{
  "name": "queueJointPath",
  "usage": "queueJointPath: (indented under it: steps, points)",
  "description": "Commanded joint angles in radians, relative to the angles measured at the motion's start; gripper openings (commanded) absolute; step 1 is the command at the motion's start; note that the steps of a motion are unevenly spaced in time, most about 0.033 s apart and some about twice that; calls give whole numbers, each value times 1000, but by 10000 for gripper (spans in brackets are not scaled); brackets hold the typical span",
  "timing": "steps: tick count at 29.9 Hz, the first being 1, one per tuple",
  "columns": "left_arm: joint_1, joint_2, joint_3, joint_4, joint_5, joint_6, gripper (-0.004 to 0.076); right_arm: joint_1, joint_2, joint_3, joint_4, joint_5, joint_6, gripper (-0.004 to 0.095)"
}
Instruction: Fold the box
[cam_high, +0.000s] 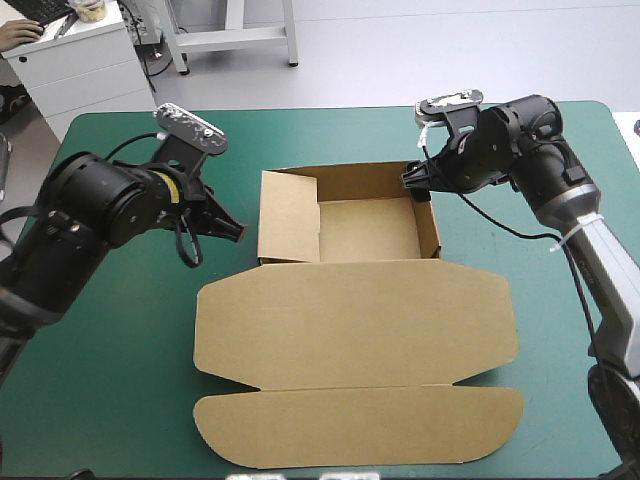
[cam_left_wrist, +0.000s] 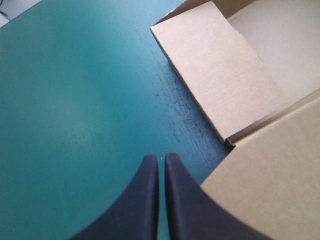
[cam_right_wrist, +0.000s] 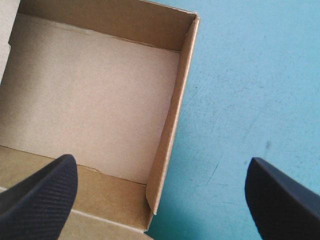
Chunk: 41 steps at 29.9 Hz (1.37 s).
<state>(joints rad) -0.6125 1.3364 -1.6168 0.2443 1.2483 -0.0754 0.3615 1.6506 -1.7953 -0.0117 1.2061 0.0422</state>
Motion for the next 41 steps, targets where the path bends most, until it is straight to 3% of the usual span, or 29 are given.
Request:
queueJointPath:
  steps: [1,15,24,27,29,35,41]
  points:
    - [-6,-107,34,21,27,10,-10,-6,-21,-31,-11,-56,-3,836]
    - [-6,-476,579,-66,19,2,-10,-6,167,-31,-2,-75,-1,836]
    - [-6,-644,849,-216,-74,-36,-10,-6,263,-31,-2,-90,2,789]
    - [-6,-684,886,-239,-81,-47,-10,-6,280,-31,-2,-93,2,693]
    - [-6,-707,897,-244,-81,-47,-10,-6,285,-31,-2,-97,2,555]
    - [-6,-747,898,-244,-97,-47,-10,-6,286,-31,-5,-103,2,-17]
    - [-6,-750,898,-244,-110,-47,-10,-8,286,-31,-13,-120,2,-20]
